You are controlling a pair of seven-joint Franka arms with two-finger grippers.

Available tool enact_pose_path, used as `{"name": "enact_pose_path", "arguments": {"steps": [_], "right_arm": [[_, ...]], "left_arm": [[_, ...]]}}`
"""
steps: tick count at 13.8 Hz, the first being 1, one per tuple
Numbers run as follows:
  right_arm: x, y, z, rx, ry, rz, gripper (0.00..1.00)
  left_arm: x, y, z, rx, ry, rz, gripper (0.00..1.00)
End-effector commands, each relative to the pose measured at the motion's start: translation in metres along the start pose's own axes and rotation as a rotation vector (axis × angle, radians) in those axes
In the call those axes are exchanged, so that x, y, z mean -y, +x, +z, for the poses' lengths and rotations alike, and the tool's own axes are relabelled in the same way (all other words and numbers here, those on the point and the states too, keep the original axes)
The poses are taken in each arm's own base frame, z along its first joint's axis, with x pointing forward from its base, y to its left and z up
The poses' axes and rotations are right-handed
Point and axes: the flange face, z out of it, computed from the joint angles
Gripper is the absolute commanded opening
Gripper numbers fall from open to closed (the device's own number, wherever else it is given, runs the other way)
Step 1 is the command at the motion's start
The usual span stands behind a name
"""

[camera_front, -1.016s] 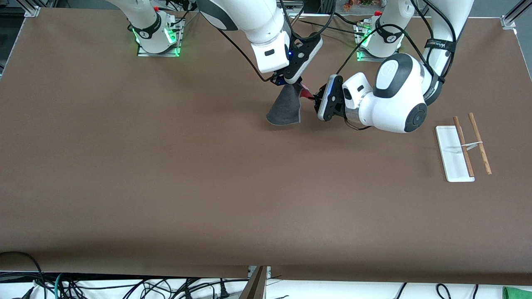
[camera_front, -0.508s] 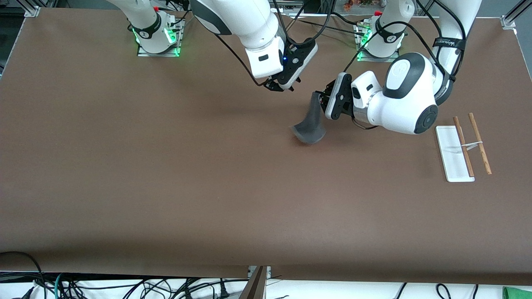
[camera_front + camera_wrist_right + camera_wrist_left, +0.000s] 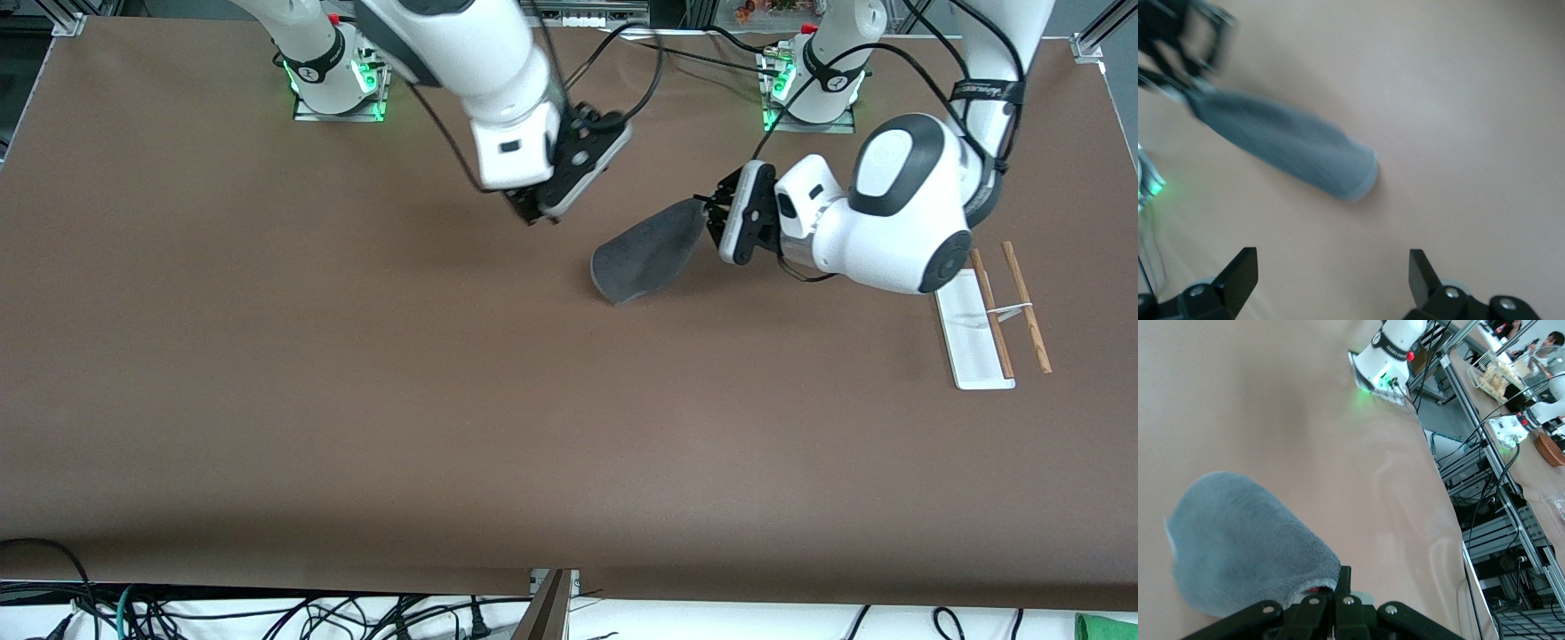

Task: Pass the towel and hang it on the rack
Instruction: 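Open the right gripper while the left gripper pulls the towel away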

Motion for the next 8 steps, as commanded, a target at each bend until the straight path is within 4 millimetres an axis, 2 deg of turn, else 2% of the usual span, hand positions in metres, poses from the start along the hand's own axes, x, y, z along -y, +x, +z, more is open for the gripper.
{"name": "enact_pose_path", "arguments": {"steps": [1, 3, 5, 6, 8], "right_arm": [[-0.078, -0.021, -0.04, 0.034, -0.043, 0.103, 1.0], [-0.144, -0.047, -0.06, 0.089, -0.087, 0.22, 1.0], [-0.199, -0.077, -0.085, 0.123, -0.142, 0.34, 1.0], [-0.223, -0.089, -0.099, 0.108, -0.162, 0.393, 1.0], [-0.253, -0.11, -0.126, 0.08, -0.212, 0.464, 1.0]], "left_arm": [[-0.009, -0.036, -0.058, 0.065, 0.047, -0.059, 0.0], [-0.012, -0.069, -0.101, 0.083, 0.105, -0.099, 0.0], [-0.023, -0.097, -0.141, 0.118, 0.141, -0.141, 0.0], [-0.028, -0.119, -0.166, 0.092, 0.146, -0.17, 0.0], [-0.042, -0.172, -0.215, 0.081, 0.183, -0.237, 0.0]]}}
